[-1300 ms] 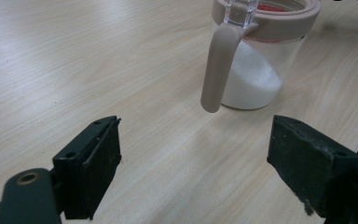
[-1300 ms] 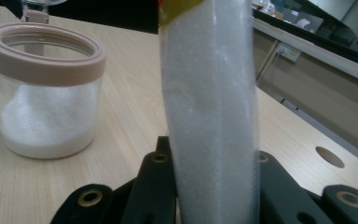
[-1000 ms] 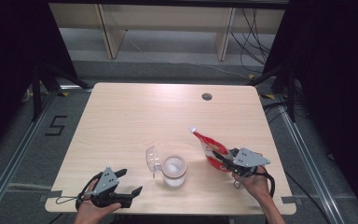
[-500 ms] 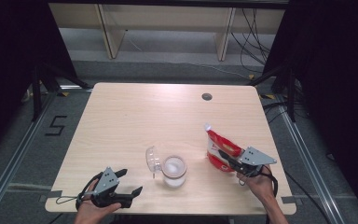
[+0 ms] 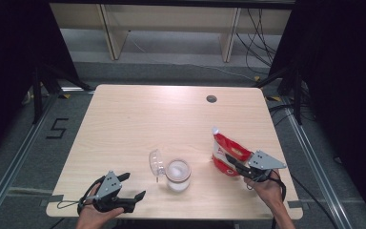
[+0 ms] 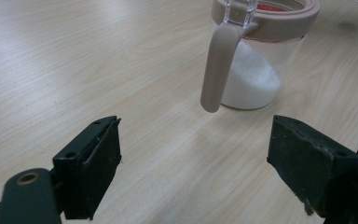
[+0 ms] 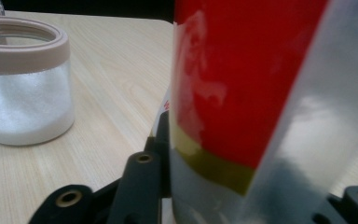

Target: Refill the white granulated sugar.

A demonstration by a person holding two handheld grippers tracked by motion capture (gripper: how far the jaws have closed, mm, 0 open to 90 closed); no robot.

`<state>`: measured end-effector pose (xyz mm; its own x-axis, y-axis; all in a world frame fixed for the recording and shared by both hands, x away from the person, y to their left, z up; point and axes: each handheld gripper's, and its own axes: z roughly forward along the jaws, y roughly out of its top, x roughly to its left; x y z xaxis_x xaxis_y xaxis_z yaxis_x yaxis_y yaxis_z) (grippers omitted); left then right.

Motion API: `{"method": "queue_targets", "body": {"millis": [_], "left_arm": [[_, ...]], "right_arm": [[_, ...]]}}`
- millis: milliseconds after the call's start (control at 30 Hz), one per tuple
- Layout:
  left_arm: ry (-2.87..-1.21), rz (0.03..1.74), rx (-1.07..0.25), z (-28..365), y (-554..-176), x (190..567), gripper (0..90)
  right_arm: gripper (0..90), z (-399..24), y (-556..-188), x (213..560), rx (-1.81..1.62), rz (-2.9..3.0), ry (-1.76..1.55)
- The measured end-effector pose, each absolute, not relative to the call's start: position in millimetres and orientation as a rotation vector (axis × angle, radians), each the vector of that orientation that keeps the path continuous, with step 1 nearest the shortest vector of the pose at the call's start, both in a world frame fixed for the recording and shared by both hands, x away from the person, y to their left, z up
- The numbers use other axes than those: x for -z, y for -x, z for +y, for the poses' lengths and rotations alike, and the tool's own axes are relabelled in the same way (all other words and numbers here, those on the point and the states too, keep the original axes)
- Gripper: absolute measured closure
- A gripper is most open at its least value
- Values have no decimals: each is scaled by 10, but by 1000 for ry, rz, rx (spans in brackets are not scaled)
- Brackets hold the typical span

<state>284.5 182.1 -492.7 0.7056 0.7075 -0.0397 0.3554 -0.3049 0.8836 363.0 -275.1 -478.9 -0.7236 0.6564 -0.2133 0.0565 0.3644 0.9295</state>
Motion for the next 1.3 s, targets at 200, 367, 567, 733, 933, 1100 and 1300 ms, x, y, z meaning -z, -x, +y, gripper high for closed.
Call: {"method": "queue_targets", "body": {"millis": [200, 367, 567, 733, 933, 1100, 1300], "left_arm": [[-1909, 837, -431, 1824, -2841, 4932, 166], [-1918, 816, -443, 1822, -2847, 4927, 166], [-1928, 836, -443, 1819, -2843, 4926, 166], [-1923, 836, -441, 1814, -2849, 4928, 166], [-1922, 833, -434, 1802, -2854, 4919, 166], [-1908, 824, -426, 1791, -2866, 4908, 166], [-1913, 822, -428, 1782, -2869, 4895, 166]], "right_arm": [[543, -2773, -3583, 4696, -1317, 2063, -645], [441, -2812, -3520, 4638, -1359, 2037, -705], [375, -2883, -3410, 4609, -1331, 2024, -766], [306, -2935, -3374, 4623, -1356, 1994, -829], [212, -2927, -3285, 4621, -1367, 2005, -948], [202, -2931, -3186, 4633, -1354, 2013, -972], [206, -2920, -3069, 4639, -1351, 2005, -1000]]}}
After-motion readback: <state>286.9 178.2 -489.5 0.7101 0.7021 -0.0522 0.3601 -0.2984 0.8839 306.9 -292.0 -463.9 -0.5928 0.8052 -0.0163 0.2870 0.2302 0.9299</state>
